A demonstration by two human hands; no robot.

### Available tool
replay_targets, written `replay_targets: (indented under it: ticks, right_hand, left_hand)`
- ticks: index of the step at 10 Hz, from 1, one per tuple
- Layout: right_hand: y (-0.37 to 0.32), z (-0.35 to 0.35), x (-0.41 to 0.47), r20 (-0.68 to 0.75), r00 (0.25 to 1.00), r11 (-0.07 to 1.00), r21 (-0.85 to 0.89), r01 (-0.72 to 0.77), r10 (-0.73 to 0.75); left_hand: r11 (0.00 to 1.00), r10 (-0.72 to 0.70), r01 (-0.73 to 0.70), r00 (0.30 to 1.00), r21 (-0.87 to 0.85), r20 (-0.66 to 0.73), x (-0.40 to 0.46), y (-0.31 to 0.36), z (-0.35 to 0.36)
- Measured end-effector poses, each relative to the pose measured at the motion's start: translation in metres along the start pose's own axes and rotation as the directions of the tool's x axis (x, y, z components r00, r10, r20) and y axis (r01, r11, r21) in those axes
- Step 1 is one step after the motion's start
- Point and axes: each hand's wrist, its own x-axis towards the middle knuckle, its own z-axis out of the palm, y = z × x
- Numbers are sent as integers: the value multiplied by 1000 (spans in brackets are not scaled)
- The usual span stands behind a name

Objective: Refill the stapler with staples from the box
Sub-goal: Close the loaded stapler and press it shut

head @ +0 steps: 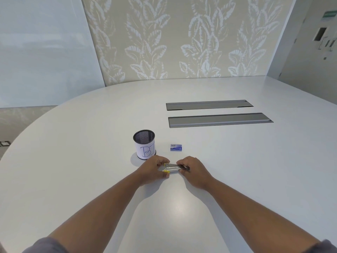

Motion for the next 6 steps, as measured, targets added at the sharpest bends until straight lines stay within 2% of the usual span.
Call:
replay_targets:
  ticks: [2,4,6]
  right_hand:
    - [-1,-1,-1,-17,1000,1000,9,-17,17]
    - [-6,-3,-6,-42,994,992,80,-93,97]
    - [-7,5,-10,-124,981,987,81,-139,148]
  left_hand:
    - [1000,-5,5,1000,9,-12,-1,-1,1]
    - [999,-44,44,999,15,26,-3,6,2]
    - [989,-31,34,999,146,-25,-7,22,7]
